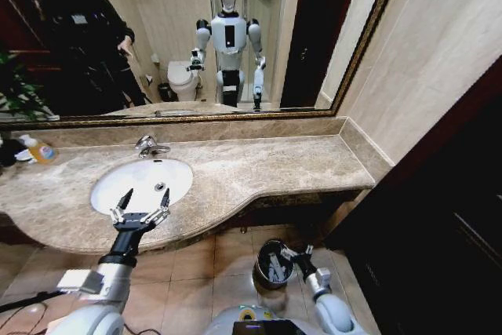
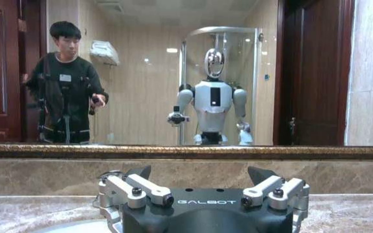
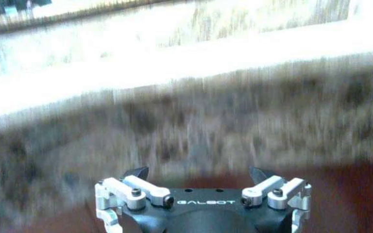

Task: Pick up the trash from the sink and place it in the trash bin.

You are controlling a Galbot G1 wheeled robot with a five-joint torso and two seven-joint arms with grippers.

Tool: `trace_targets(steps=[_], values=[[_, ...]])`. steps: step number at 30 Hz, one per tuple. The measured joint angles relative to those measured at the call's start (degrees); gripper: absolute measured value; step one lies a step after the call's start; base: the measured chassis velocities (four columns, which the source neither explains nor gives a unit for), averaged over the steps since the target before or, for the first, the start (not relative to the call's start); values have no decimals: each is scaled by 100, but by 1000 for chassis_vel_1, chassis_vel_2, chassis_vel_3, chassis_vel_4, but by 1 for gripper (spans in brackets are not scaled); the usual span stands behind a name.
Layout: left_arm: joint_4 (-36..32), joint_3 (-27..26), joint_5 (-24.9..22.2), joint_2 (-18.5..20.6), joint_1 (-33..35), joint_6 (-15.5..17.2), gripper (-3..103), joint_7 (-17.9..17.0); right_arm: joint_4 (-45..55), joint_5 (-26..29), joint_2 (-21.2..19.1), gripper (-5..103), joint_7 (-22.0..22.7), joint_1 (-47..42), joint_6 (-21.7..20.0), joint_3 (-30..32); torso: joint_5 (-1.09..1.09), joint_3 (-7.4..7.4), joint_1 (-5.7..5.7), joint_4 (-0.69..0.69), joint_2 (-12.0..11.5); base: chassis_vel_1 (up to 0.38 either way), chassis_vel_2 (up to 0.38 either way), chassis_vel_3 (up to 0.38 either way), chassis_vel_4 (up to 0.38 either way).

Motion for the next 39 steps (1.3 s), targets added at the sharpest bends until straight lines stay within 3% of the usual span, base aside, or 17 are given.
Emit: trace_targets(steps=[9, 17, 23, 39], values=[[0, 0, 0, 0, 0, 0, 100, 0, 1504, 22, -22, 100, 269, -26, -576, 349, -1, 0, 0, 0, 0, 0, 0, 0, 0], [0, 0, 0, 0, 0, 0, 100, 0, 2655, -383, -1, 100, 814, 195, -1163, 415, -1, 0, 0, 0, 0, 0, 0, 0, 0], [0, 0, 0, 0, 0, 0, 100, 0, 3081, -345, -101, 100, 910, 187, -1496, 468, -1, 0, 0, 0, 0, 0, 0, 0, 0], [0, 0, 0, 0, 0, 0, 100, 0, 3381, -145, -153, 100, 1192, -20, -1816, 472, -1, 0, 0, 0, 0, 0, 0, 0, 0]])
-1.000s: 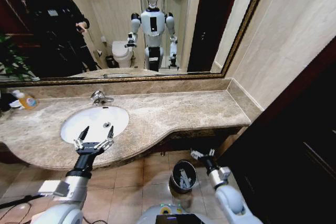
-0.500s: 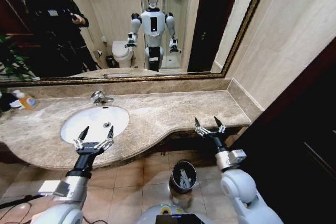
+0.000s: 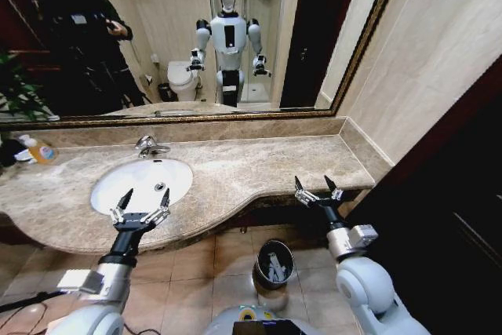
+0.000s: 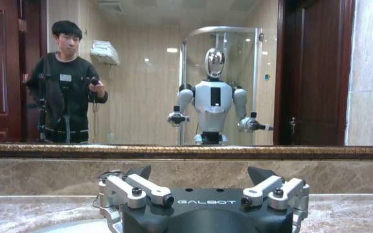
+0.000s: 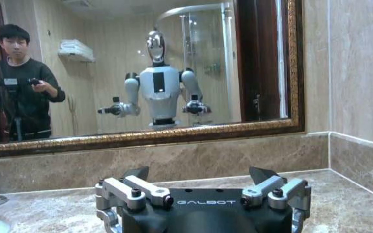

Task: Pick up the trash from the sink and place it in the trash bin.

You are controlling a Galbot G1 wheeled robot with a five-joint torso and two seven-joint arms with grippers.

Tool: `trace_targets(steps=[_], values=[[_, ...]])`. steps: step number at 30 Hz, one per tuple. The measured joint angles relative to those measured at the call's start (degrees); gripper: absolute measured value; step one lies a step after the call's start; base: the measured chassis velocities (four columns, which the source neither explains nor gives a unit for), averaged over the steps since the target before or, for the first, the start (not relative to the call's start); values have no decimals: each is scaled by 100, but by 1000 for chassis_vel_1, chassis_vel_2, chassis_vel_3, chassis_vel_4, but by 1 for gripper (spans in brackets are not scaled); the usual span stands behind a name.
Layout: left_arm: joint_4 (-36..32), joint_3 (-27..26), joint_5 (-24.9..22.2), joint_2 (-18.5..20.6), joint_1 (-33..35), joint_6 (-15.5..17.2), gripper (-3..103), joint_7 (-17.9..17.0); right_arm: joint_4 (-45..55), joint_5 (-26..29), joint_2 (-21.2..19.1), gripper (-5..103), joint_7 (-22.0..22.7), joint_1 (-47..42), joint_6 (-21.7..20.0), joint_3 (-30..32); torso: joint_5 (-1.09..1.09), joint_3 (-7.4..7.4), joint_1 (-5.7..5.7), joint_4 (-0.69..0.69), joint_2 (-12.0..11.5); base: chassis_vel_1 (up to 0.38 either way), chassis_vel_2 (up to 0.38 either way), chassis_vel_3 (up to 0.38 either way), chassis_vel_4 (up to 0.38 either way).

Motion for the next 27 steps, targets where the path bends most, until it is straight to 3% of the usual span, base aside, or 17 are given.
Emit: trace_targets(steps=[27], values=[[0, 0, 0, 0, 0, 0, 100, 0, -27, -15, 10, 100, -5, 4, 13, -7, 0, 0, 0, 0, 0, 0, 0, 0, 0]])
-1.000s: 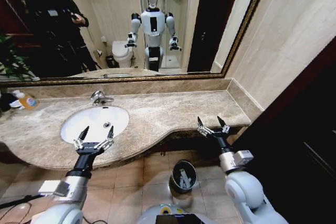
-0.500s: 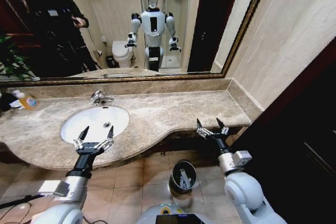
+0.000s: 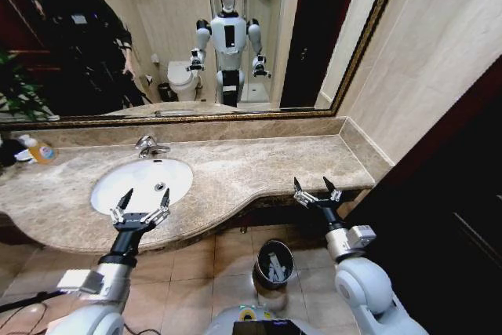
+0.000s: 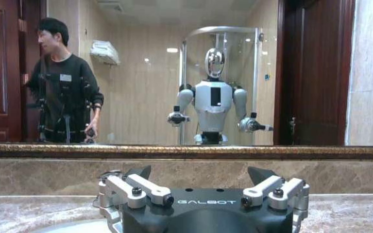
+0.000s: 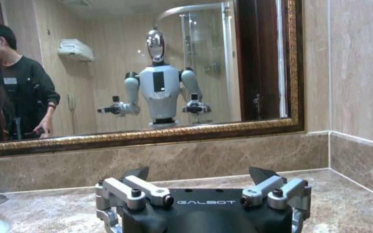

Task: Pick up the trash from the sink and place it in the trash bin.

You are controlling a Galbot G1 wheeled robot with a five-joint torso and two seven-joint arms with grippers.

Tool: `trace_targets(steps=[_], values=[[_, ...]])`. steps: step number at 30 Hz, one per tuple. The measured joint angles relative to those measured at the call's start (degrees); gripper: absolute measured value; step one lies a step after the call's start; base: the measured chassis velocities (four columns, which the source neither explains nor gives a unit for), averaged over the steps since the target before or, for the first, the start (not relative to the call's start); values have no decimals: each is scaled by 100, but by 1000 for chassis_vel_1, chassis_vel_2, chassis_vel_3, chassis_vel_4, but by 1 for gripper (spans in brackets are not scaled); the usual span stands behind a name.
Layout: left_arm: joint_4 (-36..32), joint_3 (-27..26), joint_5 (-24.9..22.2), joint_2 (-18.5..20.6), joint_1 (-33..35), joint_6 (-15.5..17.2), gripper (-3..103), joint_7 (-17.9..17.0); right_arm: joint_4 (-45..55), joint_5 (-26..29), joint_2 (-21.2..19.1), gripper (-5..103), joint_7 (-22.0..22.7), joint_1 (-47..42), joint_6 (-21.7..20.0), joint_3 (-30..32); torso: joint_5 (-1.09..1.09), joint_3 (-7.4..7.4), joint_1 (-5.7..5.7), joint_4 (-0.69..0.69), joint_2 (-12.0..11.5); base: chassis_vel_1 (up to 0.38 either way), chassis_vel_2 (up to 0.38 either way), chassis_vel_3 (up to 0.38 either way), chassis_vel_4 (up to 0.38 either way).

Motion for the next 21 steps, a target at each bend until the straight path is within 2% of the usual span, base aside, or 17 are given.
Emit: trace_targets(steps=[21], values=[[1, 0, 0, 0, 0, 0, 100, 0, -6, -1, 0, 100, -6, 1, 7, 0, 0, 0, 0, 0, 0, 0, 0, 0, 0]])
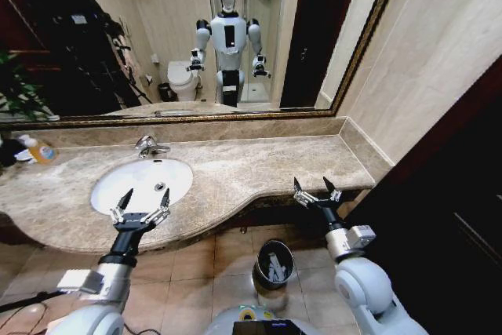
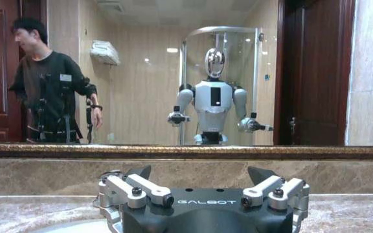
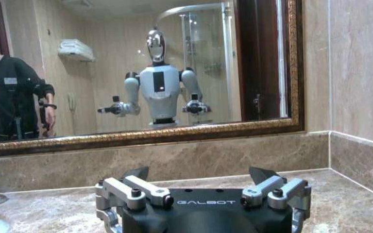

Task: Pick up the trash from the sink and place it in the trash bin.

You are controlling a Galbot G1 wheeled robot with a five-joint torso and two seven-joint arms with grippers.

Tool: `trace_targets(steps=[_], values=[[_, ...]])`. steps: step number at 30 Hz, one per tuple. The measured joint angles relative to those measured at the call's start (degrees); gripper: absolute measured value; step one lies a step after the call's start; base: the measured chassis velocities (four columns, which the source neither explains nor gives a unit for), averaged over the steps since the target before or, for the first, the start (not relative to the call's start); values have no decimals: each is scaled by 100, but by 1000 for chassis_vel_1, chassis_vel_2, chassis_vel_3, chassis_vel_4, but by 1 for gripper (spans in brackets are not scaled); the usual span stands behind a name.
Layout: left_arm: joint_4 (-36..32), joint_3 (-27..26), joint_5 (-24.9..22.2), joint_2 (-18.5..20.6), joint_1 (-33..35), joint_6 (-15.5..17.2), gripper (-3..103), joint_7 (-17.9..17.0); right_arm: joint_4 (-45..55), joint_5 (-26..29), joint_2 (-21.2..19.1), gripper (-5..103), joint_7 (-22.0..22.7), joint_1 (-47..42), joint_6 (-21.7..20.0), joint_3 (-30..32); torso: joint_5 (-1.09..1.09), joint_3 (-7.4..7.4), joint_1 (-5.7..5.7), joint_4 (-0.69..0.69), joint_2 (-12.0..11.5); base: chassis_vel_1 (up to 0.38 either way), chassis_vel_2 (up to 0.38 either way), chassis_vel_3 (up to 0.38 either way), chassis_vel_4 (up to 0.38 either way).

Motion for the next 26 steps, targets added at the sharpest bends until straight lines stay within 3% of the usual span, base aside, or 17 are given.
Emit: trace_targets(steps=[26], values=[[-1, 0, 0, 0, 0, 0, 100, 0, 0, 0, 0, 100, 0, 0, 1, 0, 0, 0, 0, 0, 0, 0, 0, 0, 0]])
